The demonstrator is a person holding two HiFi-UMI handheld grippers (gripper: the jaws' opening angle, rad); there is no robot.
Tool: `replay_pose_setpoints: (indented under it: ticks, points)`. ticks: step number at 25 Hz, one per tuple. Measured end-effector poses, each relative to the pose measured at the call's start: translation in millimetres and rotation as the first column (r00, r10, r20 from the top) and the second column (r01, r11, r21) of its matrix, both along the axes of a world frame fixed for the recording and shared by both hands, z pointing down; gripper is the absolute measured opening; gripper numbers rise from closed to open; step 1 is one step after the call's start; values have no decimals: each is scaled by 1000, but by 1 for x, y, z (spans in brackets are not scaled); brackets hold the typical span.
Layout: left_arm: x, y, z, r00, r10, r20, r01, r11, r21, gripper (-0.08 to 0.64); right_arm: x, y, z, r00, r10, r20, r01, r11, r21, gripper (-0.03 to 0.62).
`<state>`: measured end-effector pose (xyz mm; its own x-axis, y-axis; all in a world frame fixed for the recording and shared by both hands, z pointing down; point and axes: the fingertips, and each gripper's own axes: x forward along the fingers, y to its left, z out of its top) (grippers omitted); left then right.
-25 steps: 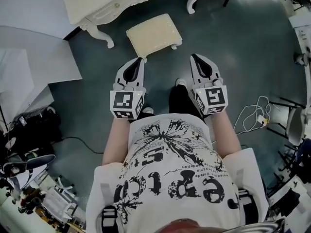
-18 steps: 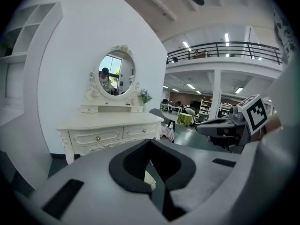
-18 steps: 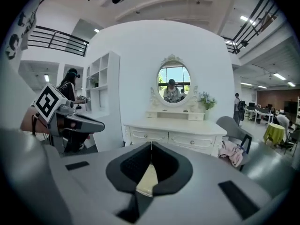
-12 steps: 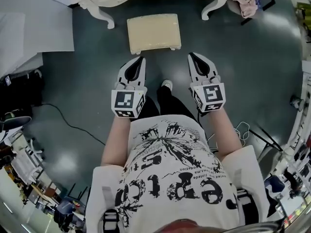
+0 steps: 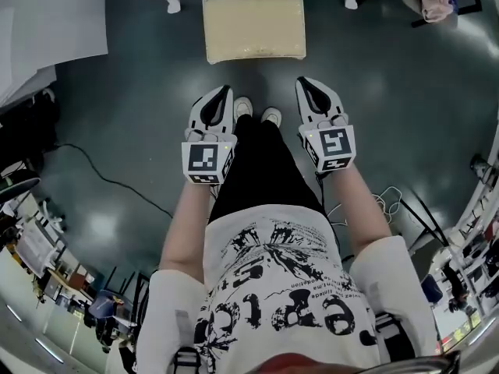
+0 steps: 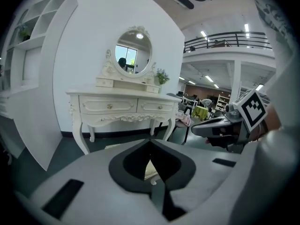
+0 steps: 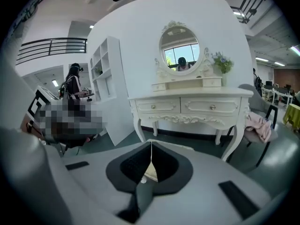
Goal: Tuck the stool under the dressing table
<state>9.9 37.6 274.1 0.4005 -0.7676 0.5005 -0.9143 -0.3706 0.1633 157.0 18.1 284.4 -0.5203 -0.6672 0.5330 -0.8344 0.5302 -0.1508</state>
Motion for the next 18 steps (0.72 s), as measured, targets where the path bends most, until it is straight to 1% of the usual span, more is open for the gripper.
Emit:
replay_pose_setpoints:
  ticks: [5, 10, 14, 18]
  points:
    - [-12, -1, 95, 1000, -29, 6, 29, 997, -73, 17, -12, -2, 94, 1000, 8, 6, -7, 998, -69, 18]
    - [-17, 5, 183, 999, -29, 24, 32, 987, -156, 17, -17, 1, 187, 999, 42, -29, -46, 988, -148, 18]
    - [-15, 9, 241, 999, -41, 6, 41, 978, -203, 17, -15, 3, 245, 996, 83, -40, -89, 974, -206, 18]
    - [-12, 8, 285, 999, -34, -32, 26, 975, -223, 17, -20, 4, 292, 994, 101, -42, -108, 966, -235, 18]
